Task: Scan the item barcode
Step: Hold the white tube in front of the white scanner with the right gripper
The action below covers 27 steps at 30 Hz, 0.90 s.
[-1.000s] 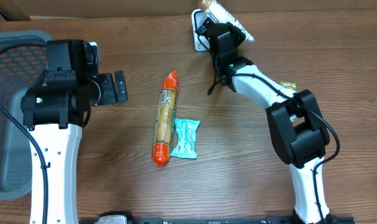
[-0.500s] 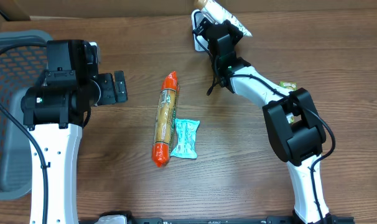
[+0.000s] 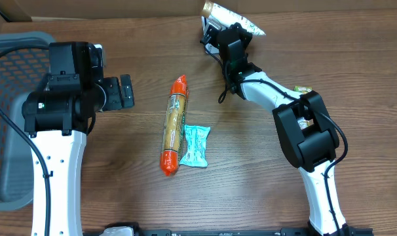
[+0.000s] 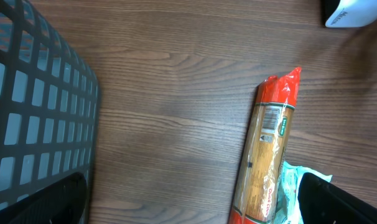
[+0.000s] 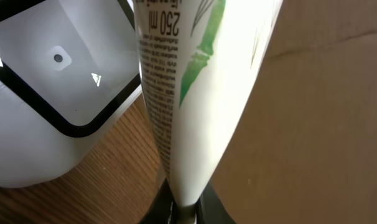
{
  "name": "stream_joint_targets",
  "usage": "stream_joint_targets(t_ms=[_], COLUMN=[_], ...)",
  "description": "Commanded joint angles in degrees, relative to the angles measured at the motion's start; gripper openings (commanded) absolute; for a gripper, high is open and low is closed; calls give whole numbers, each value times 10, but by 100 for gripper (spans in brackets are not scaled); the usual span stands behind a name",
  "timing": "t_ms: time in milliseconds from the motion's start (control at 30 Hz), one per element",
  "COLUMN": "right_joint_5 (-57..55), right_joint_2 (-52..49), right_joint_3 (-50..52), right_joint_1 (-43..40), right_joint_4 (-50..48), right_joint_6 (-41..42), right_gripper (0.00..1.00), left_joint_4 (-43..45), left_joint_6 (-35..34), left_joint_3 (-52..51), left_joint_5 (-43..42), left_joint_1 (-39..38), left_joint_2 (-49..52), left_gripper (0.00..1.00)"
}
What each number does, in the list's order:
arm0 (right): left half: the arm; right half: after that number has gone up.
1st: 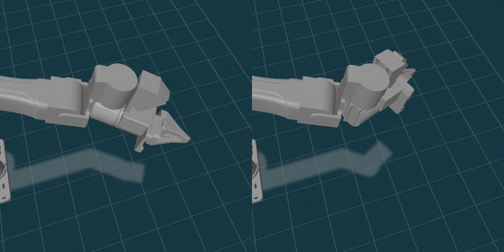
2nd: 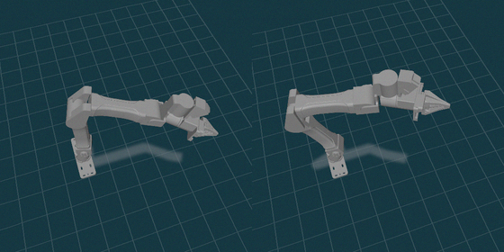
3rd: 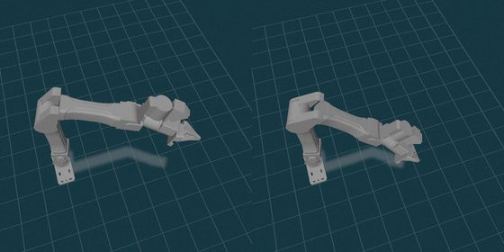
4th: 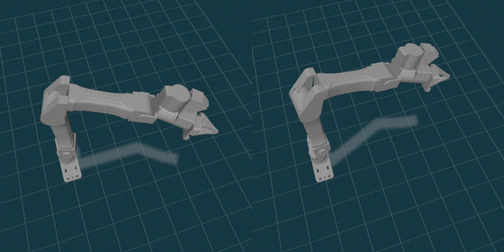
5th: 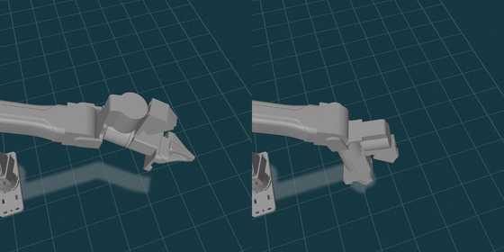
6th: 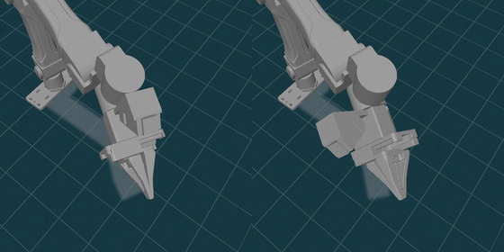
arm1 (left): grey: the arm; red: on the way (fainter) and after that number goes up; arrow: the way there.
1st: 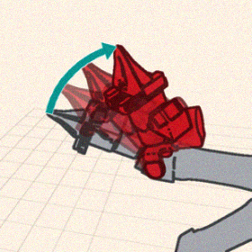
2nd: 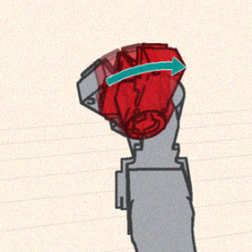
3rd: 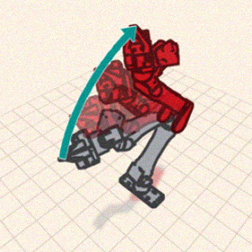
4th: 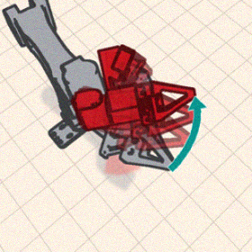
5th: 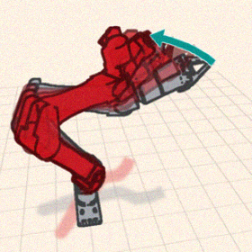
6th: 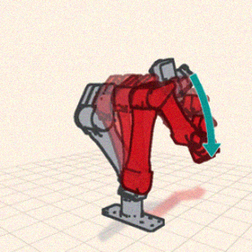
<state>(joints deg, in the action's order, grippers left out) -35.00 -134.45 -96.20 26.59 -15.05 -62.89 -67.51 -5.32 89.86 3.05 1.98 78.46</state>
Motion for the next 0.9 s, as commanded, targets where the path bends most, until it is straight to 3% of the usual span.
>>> stream_joint_targets(t_ms=[0, 300, 467, 667, 767, 867], right_joint_5=[13, 34, 30, 24, 19, 26], right_joint_2=[7, -2, -3, 3, 24, 66], right_joint_3=[-12, -12, -12, -12, -12, -12], right_joint_1=[-6, -19, -23, -16, -14, -14], right_joint_4=[-16, -18, -30, -18, 13, 70], right_joint_6=[-47, -63, 17, 32, 62, 143], right_gripper=[4, 4, 4, 4, 4, 4], left_joint_4=[2, 2, 2, 2, 2, 2], left_joint_6=[15, 15, 15, 15, 15, 15], left_joint_3=[10, 10, 10, 10, 10, 10], left_joint_5=[3, 3, 3, 3, 3, 3], left_joint_1=[-1, -1, -1, -1, -1, -1], left_joint_2=[2, 2, 2, 2, 2, 2], left_gripper=[100, 100, 100, 100, 99, 100])
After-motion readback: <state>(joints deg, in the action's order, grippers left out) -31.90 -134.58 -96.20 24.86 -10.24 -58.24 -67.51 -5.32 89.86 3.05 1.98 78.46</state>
